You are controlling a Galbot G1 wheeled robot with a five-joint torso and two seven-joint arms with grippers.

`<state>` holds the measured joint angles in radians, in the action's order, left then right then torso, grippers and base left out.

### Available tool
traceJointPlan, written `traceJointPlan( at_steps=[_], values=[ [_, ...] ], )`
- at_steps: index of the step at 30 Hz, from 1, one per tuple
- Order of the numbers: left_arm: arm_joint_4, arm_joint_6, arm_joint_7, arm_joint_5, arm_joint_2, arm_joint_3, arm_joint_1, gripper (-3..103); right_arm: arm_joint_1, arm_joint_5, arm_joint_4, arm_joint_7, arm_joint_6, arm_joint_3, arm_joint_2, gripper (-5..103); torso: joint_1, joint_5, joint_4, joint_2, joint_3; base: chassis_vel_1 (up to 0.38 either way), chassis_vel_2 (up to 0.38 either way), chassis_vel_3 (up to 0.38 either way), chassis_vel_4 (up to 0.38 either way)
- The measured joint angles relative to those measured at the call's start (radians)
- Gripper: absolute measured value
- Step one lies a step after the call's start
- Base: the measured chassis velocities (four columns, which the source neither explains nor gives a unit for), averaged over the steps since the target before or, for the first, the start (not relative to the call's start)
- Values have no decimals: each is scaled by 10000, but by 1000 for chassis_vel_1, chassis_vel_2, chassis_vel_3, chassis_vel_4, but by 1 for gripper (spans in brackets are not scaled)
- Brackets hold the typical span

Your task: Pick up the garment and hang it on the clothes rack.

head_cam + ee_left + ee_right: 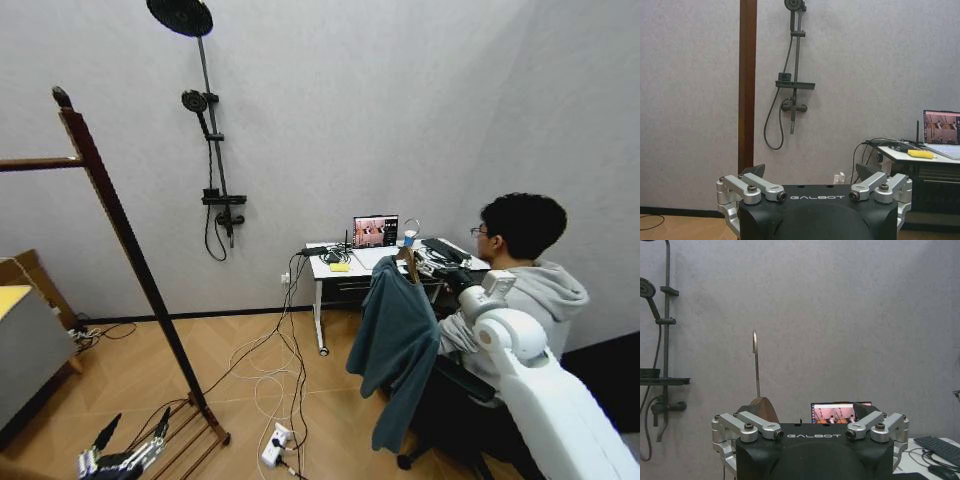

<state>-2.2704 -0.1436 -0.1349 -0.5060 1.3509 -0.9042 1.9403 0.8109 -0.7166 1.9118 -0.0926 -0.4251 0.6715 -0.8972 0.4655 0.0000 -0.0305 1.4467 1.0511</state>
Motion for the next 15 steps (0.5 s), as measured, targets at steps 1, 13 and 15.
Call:
traceJointPlan(
  at_steps=[1, 13, 15],
  values=[
    [0, 0, 0, 0, 0, 0, 0, 100, 0, 0, 0, 0, 0, 0, 0, 100, 0, 0, 0, 0, 0, 0, 0, 0, 0],
    [0, 0, 0, 0, 0, 0, 0, 100, 583, -107, 812, -132, -179, 79, -78, 100, -3, 0, -2, 2, -2, 0, 0, 0, 0],
    [0, 0, 0, 0, 0, 0, 0, 100, -38, -123, 131, -140, -123, -199, -92, 100, -2, 1, 0, 2, -1, 0, 0, 0, 0]
  ],
)
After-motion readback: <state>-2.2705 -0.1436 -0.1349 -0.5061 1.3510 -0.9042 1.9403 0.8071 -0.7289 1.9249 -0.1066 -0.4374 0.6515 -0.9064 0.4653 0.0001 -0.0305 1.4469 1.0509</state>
